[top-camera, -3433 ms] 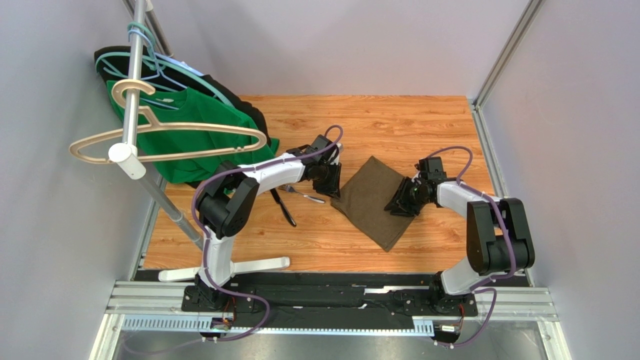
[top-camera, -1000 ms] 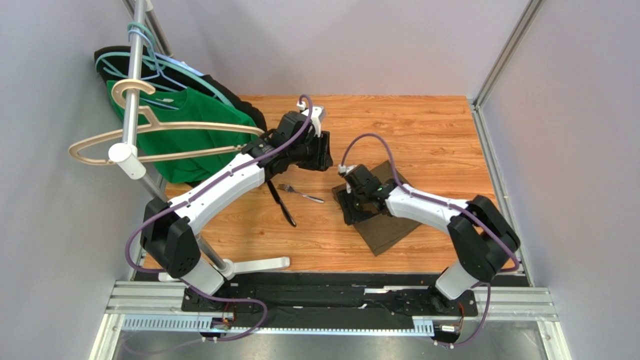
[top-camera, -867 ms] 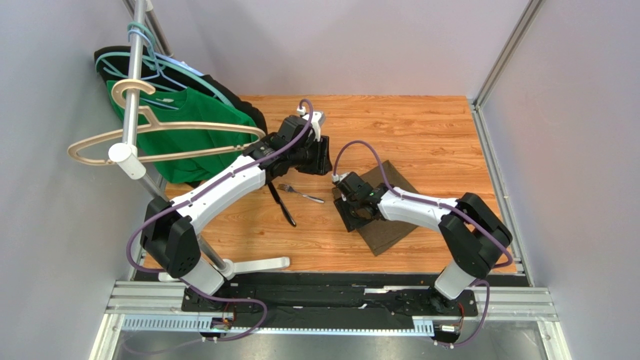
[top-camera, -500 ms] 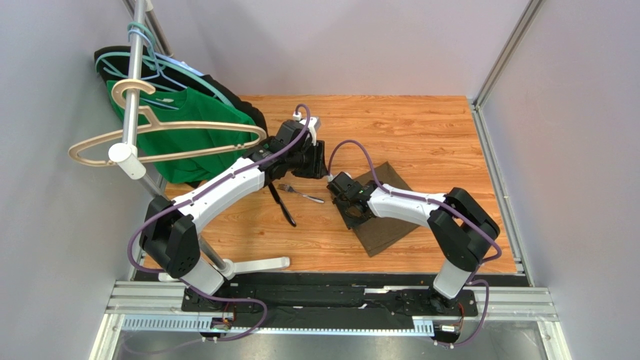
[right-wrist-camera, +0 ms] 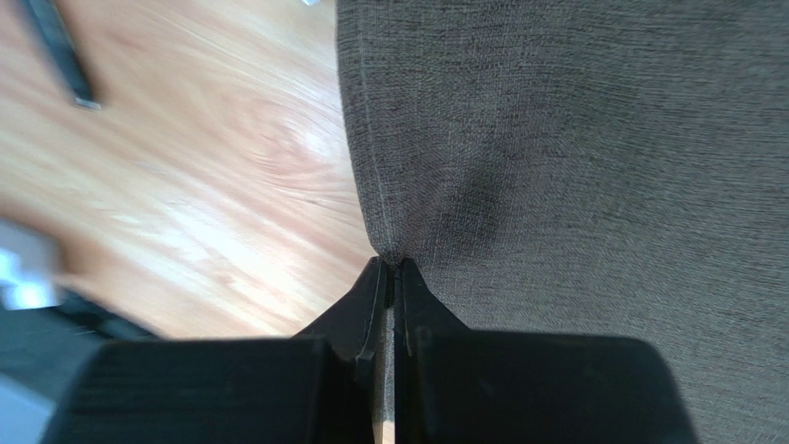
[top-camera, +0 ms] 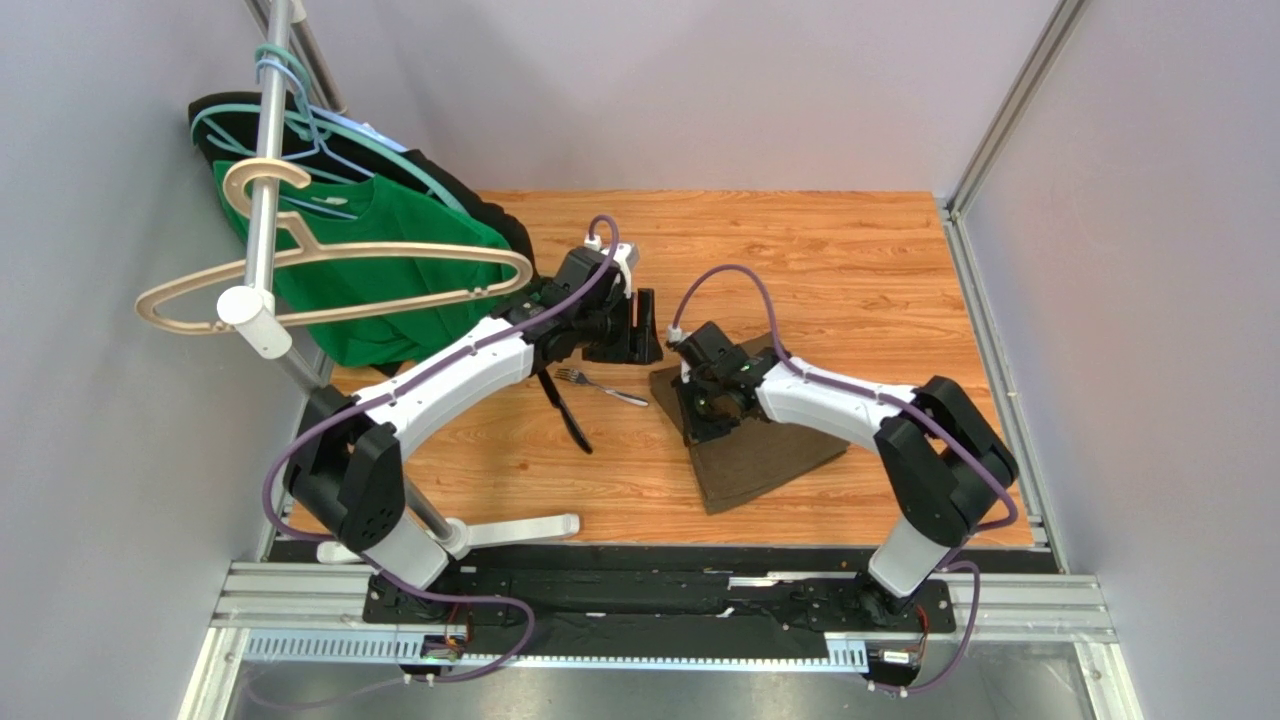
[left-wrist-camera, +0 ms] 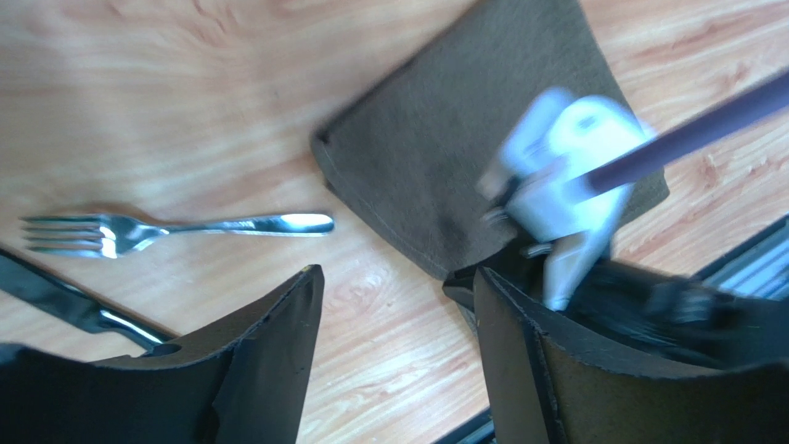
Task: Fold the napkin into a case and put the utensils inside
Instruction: Pick up the lower triangle-folded napkin from the center of the board.
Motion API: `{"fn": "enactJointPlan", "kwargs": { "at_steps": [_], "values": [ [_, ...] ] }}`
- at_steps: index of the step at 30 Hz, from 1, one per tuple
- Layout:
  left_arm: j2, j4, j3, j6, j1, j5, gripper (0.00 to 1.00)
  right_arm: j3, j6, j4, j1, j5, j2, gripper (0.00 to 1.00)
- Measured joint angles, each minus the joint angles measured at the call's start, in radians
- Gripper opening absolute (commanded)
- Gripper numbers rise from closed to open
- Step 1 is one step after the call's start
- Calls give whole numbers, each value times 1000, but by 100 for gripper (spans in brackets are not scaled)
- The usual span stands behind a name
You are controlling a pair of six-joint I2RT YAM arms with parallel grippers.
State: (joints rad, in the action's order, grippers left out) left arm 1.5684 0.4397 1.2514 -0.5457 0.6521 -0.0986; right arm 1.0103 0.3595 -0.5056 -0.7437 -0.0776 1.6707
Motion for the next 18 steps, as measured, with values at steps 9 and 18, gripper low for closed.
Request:
{"fn": "enactJointPlan", "kwargs": {
  "at_steps": [9,18],
  "values": [
    [183,59,9,-199,0,-101,69,-64,119,153,155,-257,-77,0],
    [221,30,9,-377,1,-174,70,-129,181,220,171,-355,-78,0]
  ]
}}
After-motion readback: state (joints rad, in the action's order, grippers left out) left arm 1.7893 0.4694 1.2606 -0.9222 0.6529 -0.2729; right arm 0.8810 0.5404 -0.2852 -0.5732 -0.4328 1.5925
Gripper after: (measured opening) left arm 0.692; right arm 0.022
